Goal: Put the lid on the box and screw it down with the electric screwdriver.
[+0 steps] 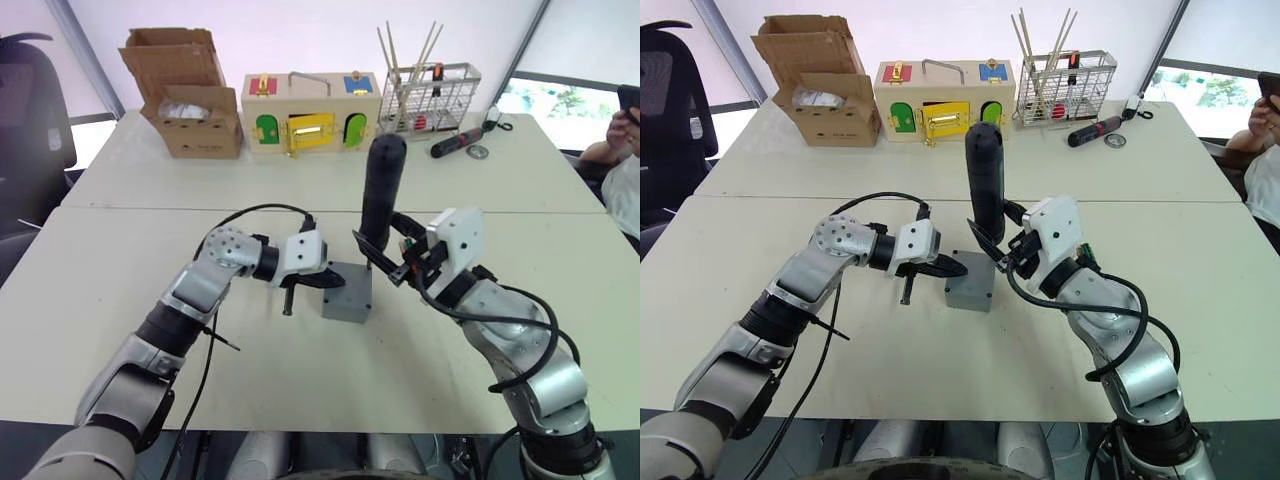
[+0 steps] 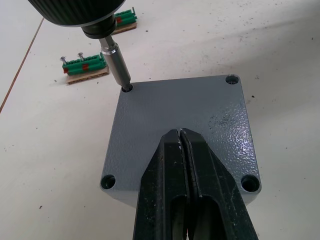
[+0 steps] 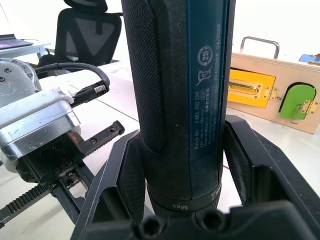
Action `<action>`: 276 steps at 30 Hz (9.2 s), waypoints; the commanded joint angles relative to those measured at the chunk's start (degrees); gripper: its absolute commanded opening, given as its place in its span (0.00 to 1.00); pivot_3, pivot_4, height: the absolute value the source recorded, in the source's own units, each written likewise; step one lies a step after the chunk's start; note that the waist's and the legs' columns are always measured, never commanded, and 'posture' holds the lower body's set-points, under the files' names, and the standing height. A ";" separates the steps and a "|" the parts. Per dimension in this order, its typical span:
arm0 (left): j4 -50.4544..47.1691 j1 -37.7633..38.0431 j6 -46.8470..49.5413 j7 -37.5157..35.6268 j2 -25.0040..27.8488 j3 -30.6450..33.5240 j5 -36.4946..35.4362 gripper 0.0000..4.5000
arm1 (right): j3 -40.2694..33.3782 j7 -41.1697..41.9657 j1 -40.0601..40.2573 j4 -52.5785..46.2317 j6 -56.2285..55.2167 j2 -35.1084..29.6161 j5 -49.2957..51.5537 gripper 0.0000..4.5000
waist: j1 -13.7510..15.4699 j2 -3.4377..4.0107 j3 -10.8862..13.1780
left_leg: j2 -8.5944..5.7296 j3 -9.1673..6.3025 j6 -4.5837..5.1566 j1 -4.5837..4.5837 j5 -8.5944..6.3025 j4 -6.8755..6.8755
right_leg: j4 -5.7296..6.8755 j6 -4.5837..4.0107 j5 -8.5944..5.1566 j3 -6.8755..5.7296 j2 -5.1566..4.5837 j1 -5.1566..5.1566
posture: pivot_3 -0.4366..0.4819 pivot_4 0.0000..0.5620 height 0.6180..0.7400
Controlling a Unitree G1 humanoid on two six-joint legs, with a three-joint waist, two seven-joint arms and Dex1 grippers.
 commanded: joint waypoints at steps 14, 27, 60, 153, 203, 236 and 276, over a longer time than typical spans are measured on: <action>0.26 0.58 1.76 0.07 0.04 -1.24 1.95 0.00 | 0.54 0.74 1.43 9.59 3.40 0.35 -0.58 0.44 | 0.89 0.06 -0.03 | 0.00 -0.29 0.06 0.64 -0.06 -0.24 | -0.83 0.04 -0.05 0.05 0.06 0.97 | 0.48 0.27 1.00; 0.76 0.68 1.72 -0.09 -0.51 -1.51 1.93 0.00 | -1.14 0.21 0.94 7.67 2.77 1.59 0.13 0.44 | 1.32 0.09 -0.01 | -0.01 -0.35 0.06 0.58 -0.07 -0.33 | -1.02 0.04 -0.05 0.08 0.03 1.00 | 0.48 0.27 1.00; -9.14 -7.77 11.70 -3.55 -4.98 8.66 -15.78 0.00 | -26.12 5.25 -24.75 35.97 54.21 -48.96 49.06 0.44 | 0.93 0.80 1.92 | -0.17 -0.18 -0.45 -1.83 0.37 -0.07 | -0.22 0.04 -0.02 0.02 -0.30 -1.30 | 0.48 0.27 1.00; 1.89 4.08 1.71 5.06 3.88 8.31 -0.70 0.00 | -4.93 21.41 -4.78 5.84 23.48 -28.32 20.47 1.00 | 1.11 0.73 2.14 | -0.13 -0.07 -0.56 -1.50 0.57 0.08 | 0.12 0.07 -0.01 -0.12 -0.22 -1.19 | 0.48 0.27 1.00; -26.11 4.47 30.77 9.11 5.74 16.16 -21.22 0.00 | -12.44 2.49 -1.70 21.45 0.35 -1.79 2.90 0.76 | 0.85 0.70 2.11 | -0.12 -0.08 -0.65 -1.44 0.62 0.04 | 0.25 0.06 -0.01 -0.04 -0.17 -1.22 | 0.48 0.27 1.00; -24.27 5.87 26.98 9.65 7.41 14.27 -19.69 0.00 | -11.66 1.45 -6.08 30.43 -3.16 0.57 -2.86 0.01 | 0.67 0.71 2.11 | -0.12 -0.09 -0.66 -1.44 0.63 0.03 | 0.27 0.06 -0.01 -0.04 -0.14 -1.24 | 0.48 0.27 1.00; -21.37 6.44 22.03 5.10 10.30 10.55 -16.61 0.00 | -6.45 14.73 -2.71 5.04 8.89 -12.20 8.68 0.01 | 1.01 0.71 2.11 | -0.12 -0.10 -0.65 -1.44 0.63 0.03 | 0.26 0.06 -0.01 -0.04 -0.16 -1.22 | 0.48 0.27 1.00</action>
